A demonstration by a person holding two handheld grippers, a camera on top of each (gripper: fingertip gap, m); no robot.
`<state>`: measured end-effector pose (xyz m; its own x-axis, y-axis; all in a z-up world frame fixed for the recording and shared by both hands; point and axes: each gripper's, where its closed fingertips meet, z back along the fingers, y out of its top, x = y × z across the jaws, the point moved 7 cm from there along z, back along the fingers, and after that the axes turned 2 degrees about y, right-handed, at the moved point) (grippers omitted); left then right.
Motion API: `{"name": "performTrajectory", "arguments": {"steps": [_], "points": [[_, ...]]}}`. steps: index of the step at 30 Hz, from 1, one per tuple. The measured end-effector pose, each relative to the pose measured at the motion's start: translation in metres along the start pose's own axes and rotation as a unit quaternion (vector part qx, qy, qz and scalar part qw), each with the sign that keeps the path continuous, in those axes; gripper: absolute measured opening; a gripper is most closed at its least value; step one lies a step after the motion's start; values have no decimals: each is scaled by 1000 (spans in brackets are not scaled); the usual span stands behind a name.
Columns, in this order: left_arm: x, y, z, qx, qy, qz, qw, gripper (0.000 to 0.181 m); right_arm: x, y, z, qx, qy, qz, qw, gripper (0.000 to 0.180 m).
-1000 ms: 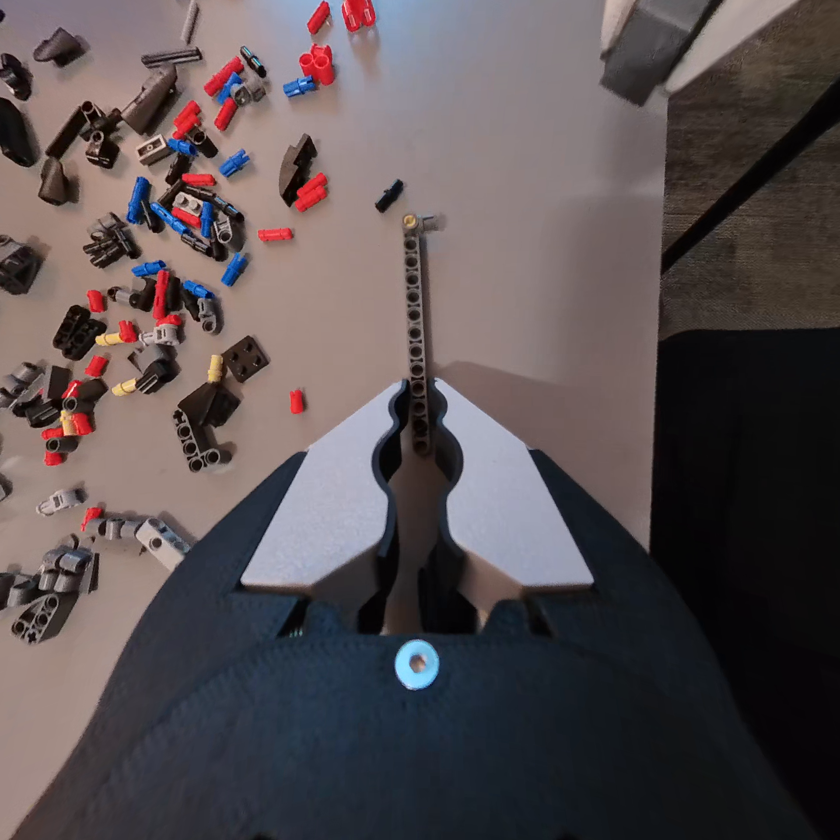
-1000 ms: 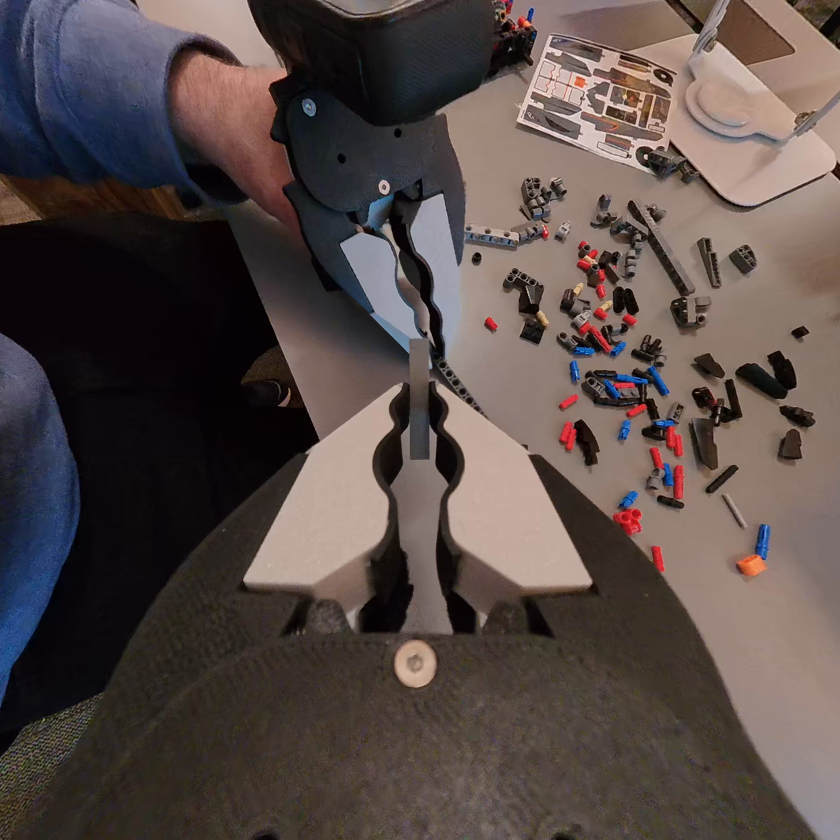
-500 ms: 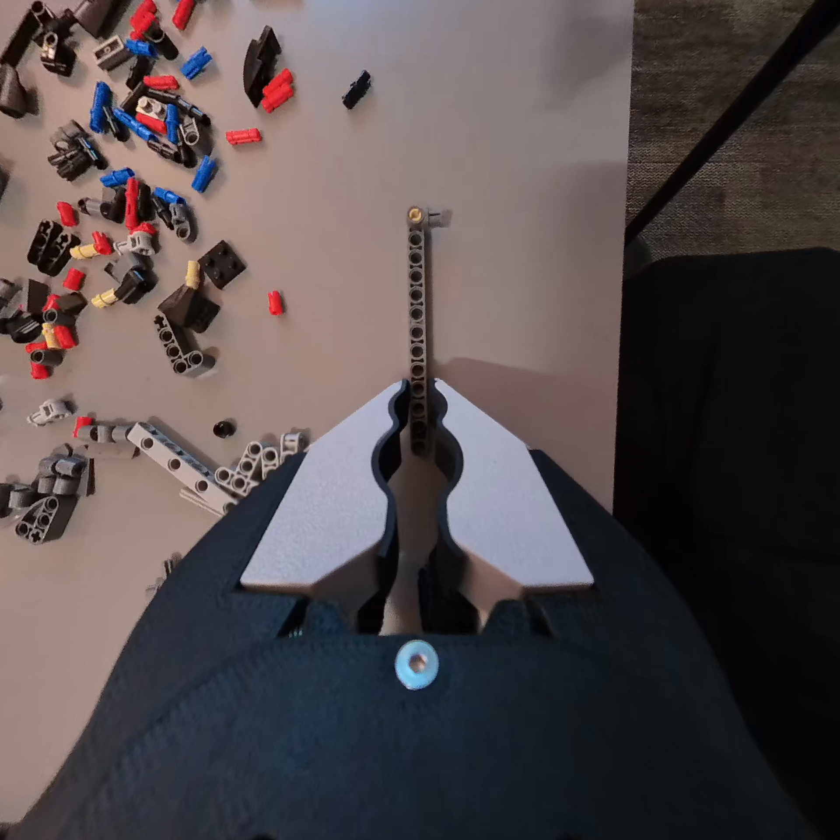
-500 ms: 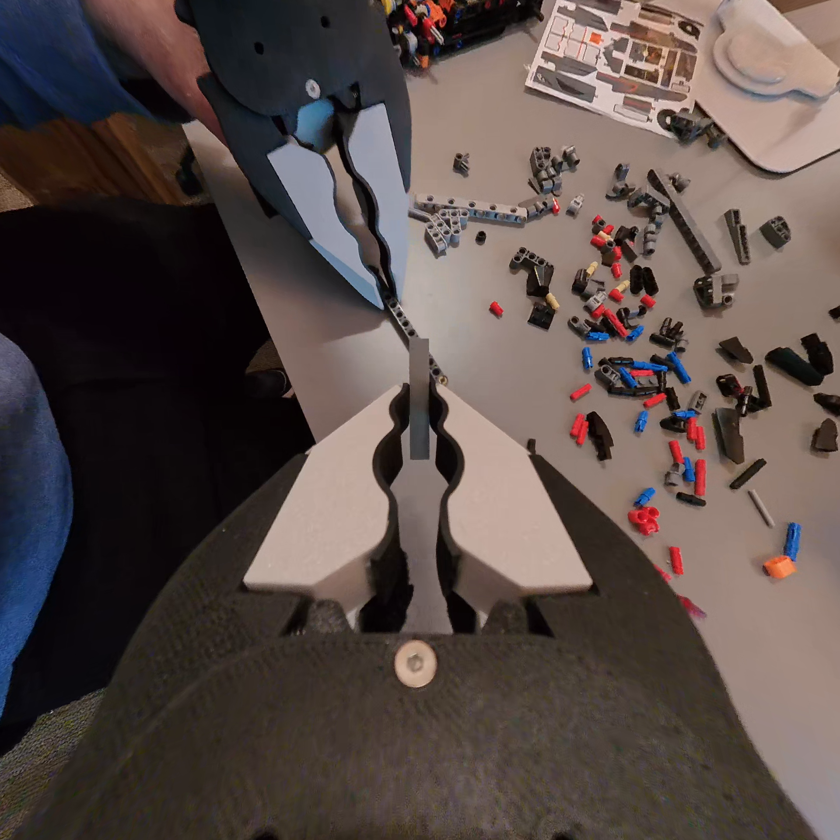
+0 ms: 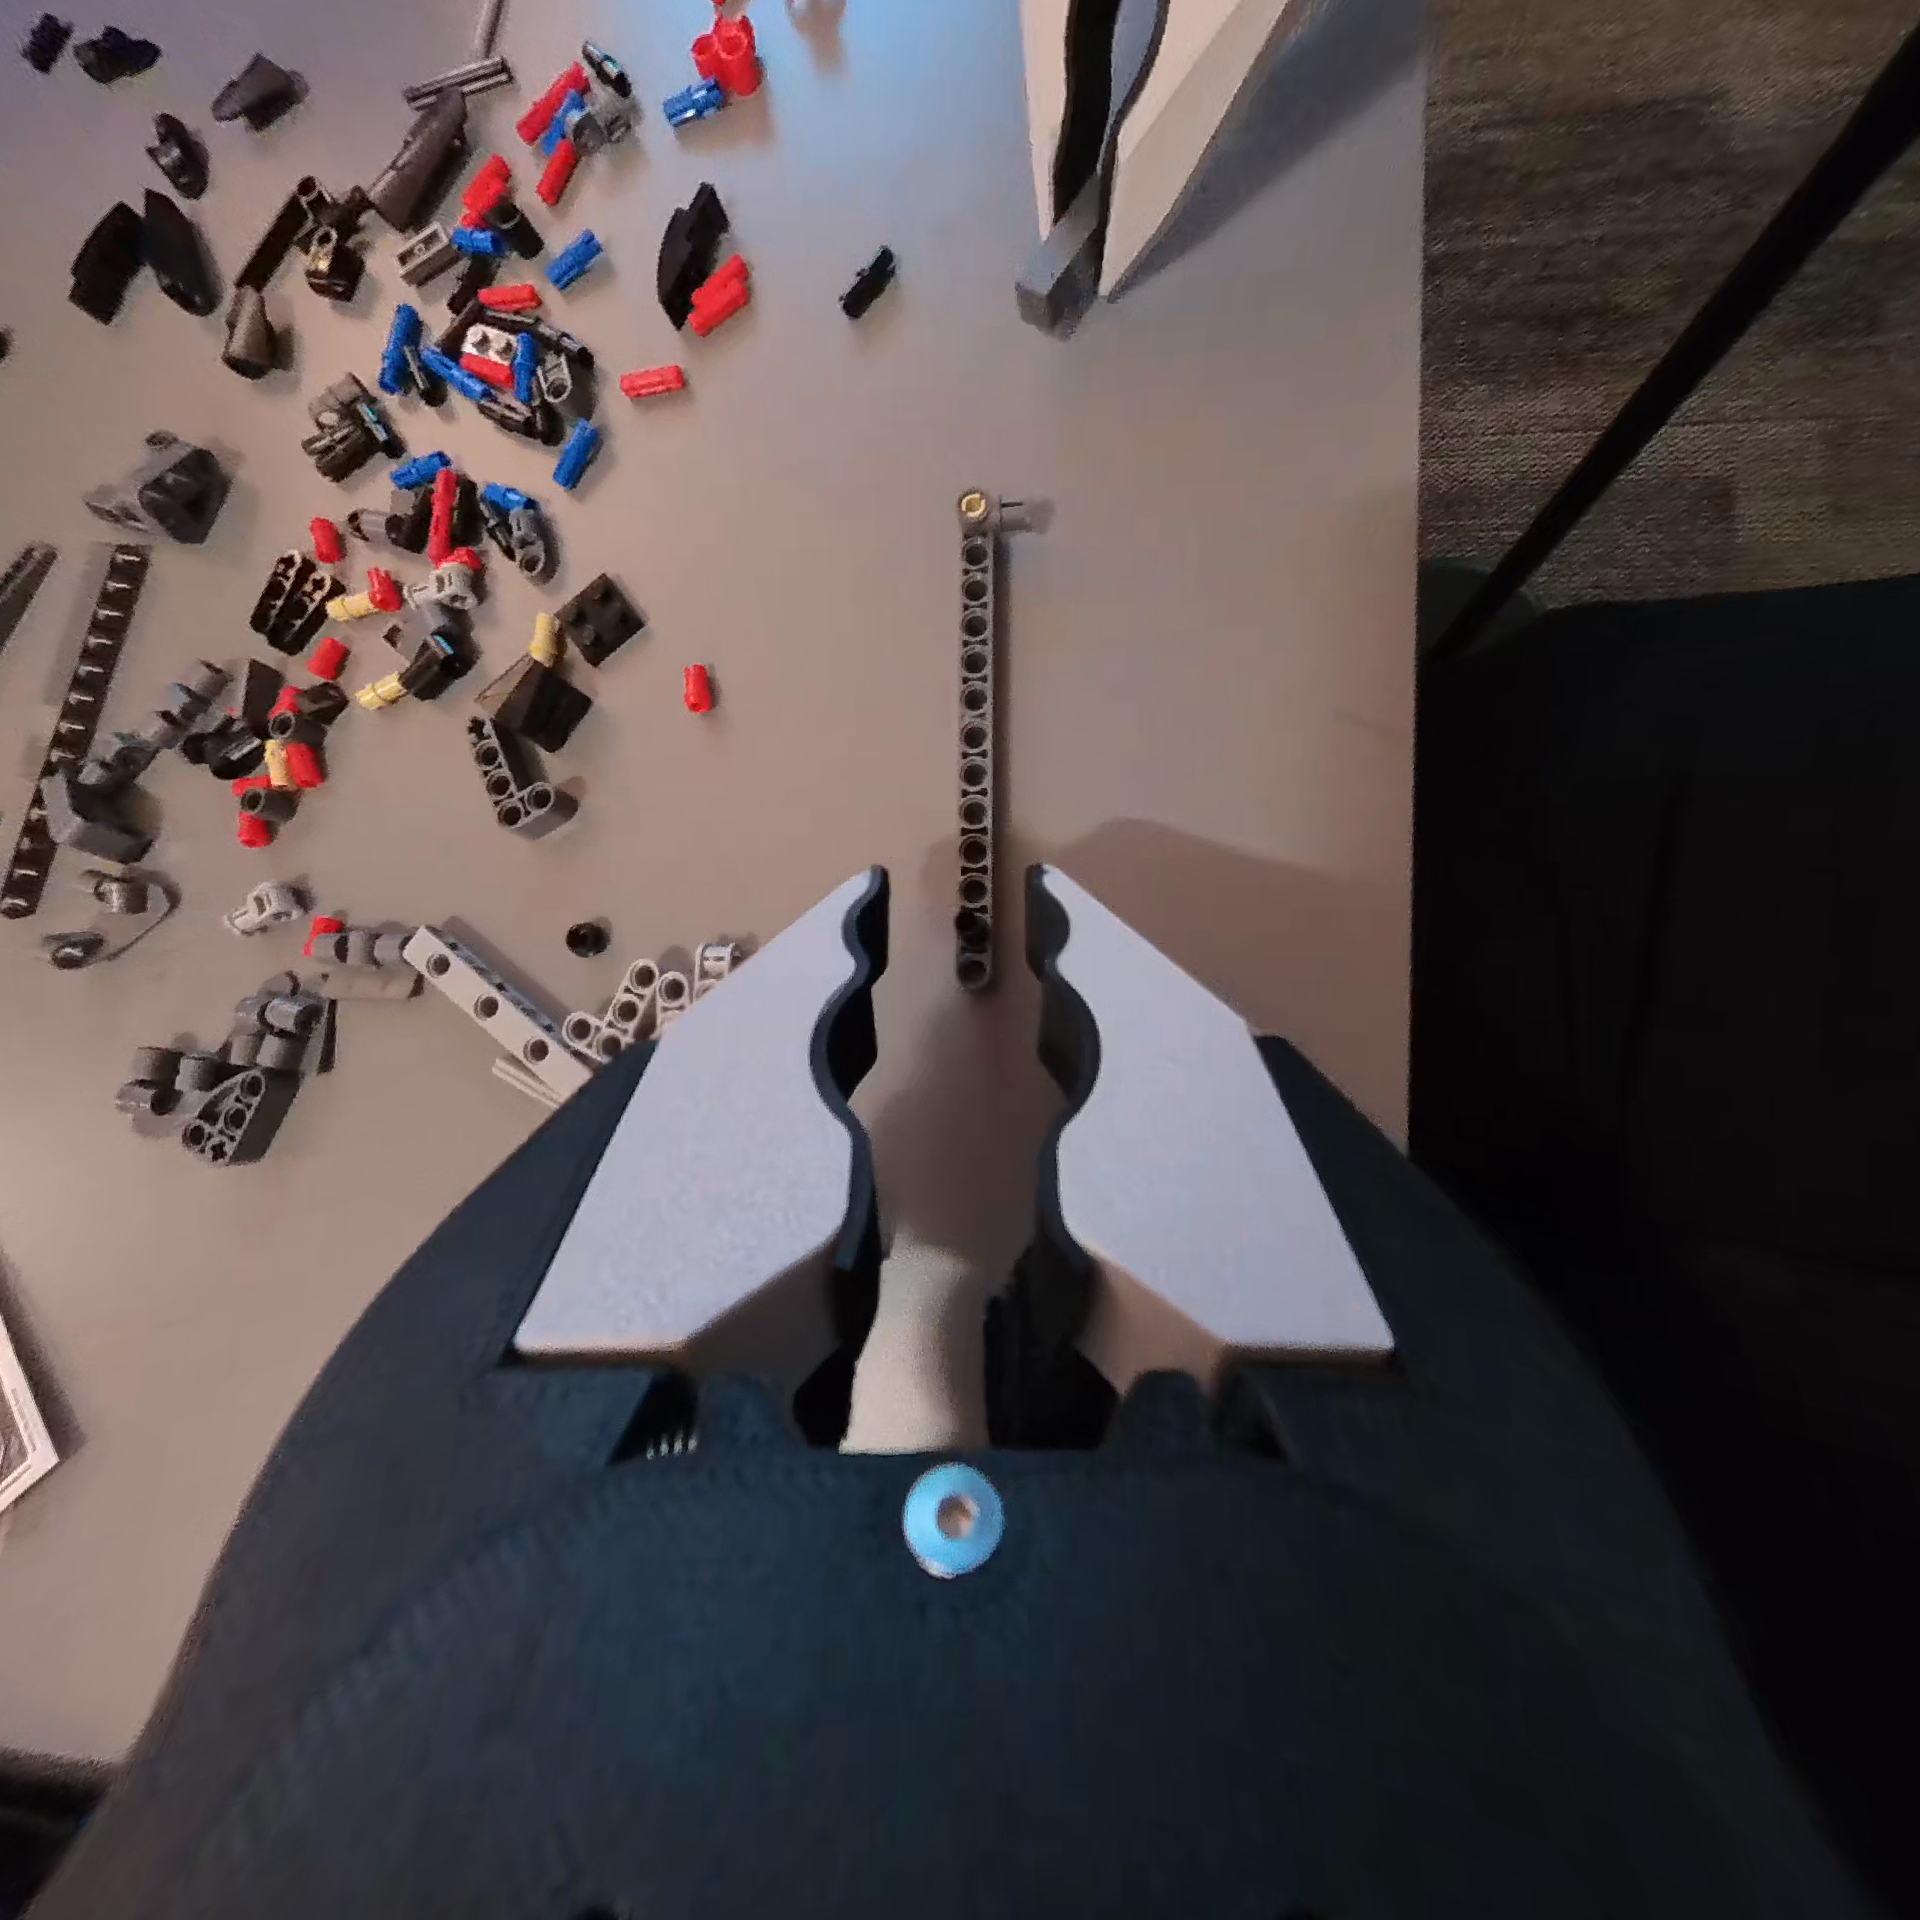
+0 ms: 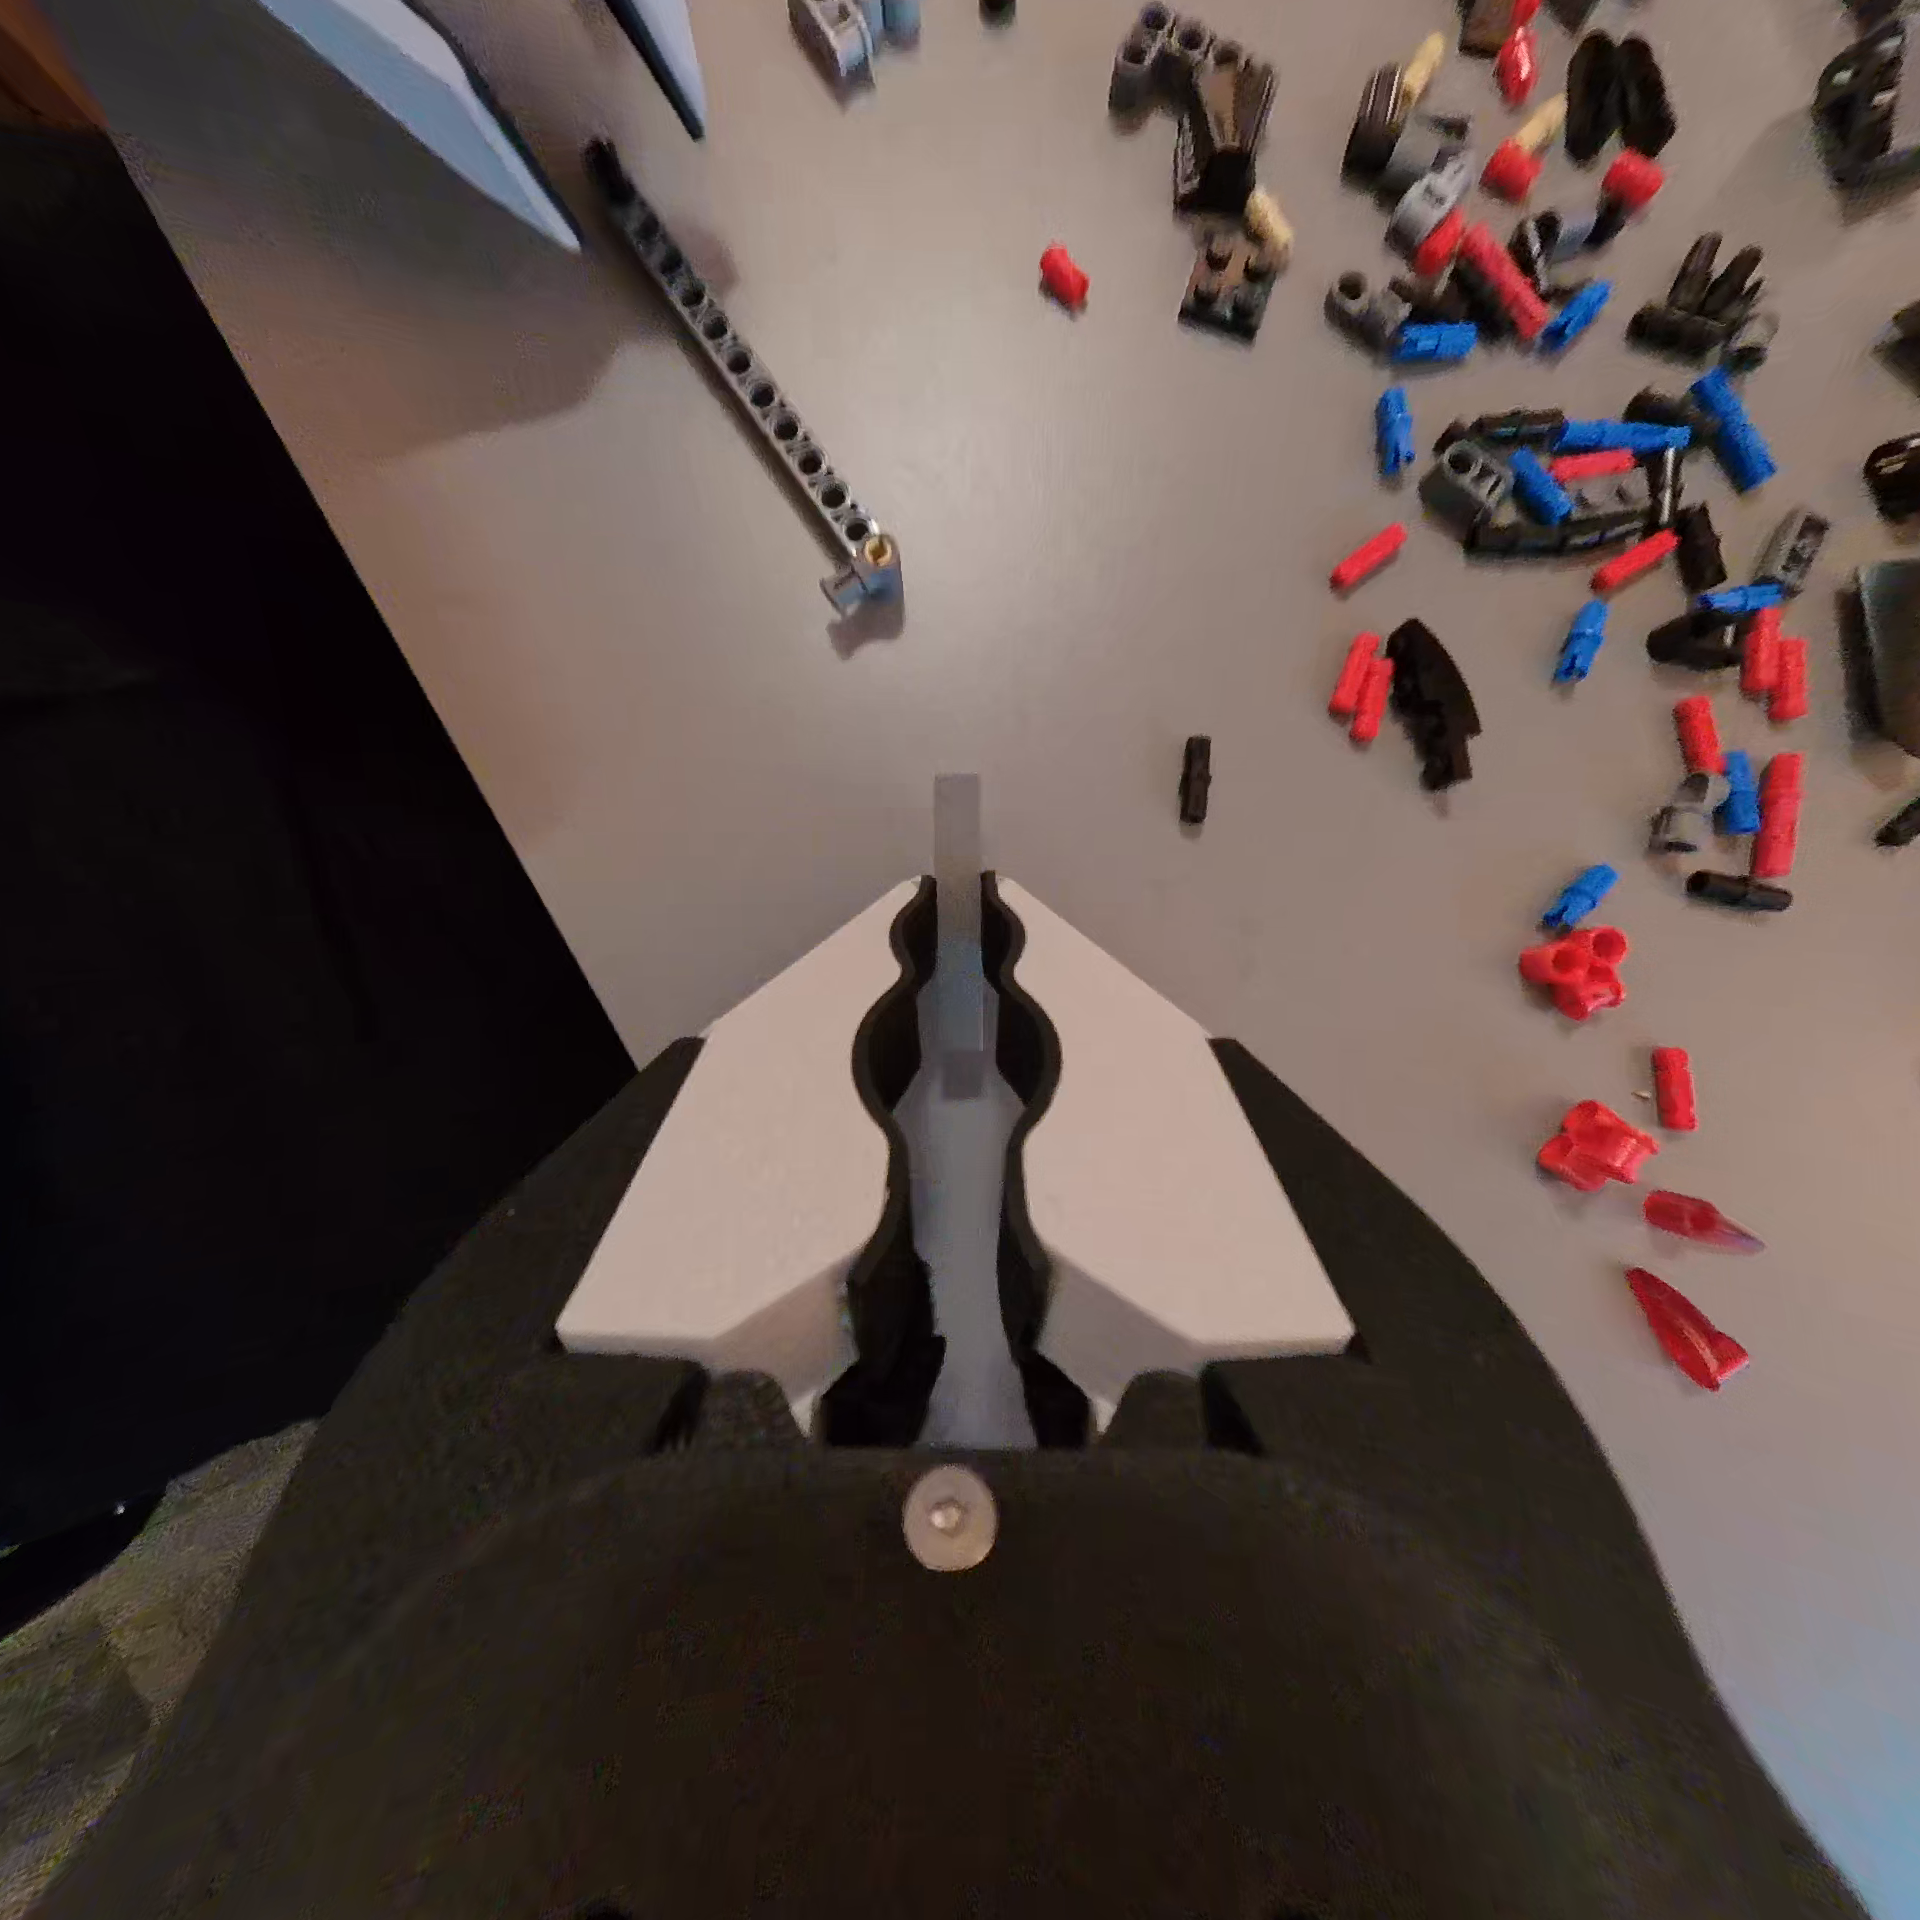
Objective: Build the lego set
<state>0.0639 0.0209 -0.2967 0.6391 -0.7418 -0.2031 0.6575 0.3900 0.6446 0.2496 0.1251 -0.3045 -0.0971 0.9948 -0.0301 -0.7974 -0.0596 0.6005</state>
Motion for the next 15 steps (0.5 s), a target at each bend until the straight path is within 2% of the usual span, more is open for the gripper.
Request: {"name": "performTrajectory", "arguments": {"steps": [1, 9, 15], "points": [[0, 0, 0, 0, -3, 1, 1000, 24, 0, 1, -1, 2, 7, -3, 1000, 4], [-2, -1, 0, 9, 8, 5, 1000, 26, 2, 4, 1, -13, 0, 4, 1000, 14], [-6, 1, 6, 21, 21, 6, 1000, 25, 22, 29, 15, 44, -39, -13, 998, 11]]}}
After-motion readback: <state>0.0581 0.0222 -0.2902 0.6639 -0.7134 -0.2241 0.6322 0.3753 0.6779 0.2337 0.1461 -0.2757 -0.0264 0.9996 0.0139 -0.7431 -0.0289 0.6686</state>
